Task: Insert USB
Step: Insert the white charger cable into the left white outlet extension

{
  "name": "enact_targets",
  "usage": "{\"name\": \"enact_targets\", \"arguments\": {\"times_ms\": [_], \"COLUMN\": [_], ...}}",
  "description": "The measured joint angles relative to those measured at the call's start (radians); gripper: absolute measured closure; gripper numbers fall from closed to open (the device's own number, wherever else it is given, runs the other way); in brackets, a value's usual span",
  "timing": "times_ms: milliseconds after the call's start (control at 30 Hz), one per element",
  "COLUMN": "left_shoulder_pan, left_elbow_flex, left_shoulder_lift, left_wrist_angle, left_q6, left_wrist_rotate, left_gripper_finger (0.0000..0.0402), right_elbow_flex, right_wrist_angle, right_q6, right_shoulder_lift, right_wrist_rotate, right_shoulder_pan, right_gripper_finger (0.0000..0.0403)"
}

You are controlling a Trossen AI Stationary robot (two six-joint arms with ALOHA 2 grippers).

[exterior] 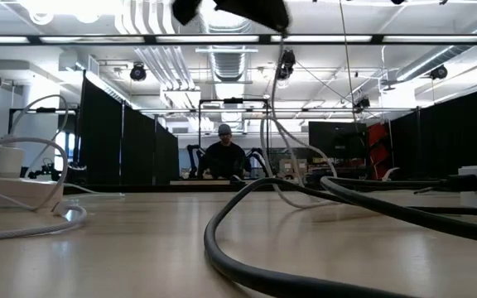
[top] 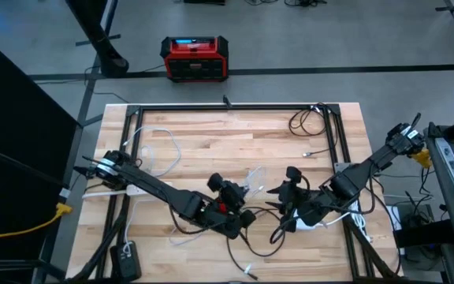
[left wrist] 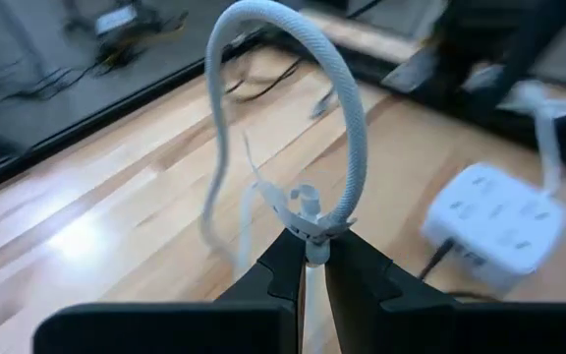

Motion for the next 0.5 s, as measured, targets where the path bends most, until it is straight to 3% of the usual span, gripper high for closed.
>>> {"name": "enact_targets", "arguments": {"times_ms": [167,233,500], "left_shoulder_pan": [-0.040,-0.054,-0.051], "left_elbow_flex": [0.070,0.071,-0.127], "left_shoulder_lift": [0.000,0.000,-0.053], "left_wrist_angle": [-0.575,-0.771,-0.803], "left_q6": [-0.438,-0.622,-0.826], "left_wrist_rotate": [0.035,0.092,0.260], "left_gripper_finger": [0.0385,0.0385,0.0385], "right_elbow_flex": [-0.005,-0.015,-0.068], "right_wrist_angle": [-0.058,-0.082,-0.081], "right_q6": [0.063,0.082,0.148], "right_shoulder_lift": [0.000,0.000,0.000], "right_wrist_rotate": [0.015,0.037,0.070], "right_shoulder_pan": [0.030,0.046,0.086], "right_gripper_finger": [0.0228,0.0232,0.0264]}}
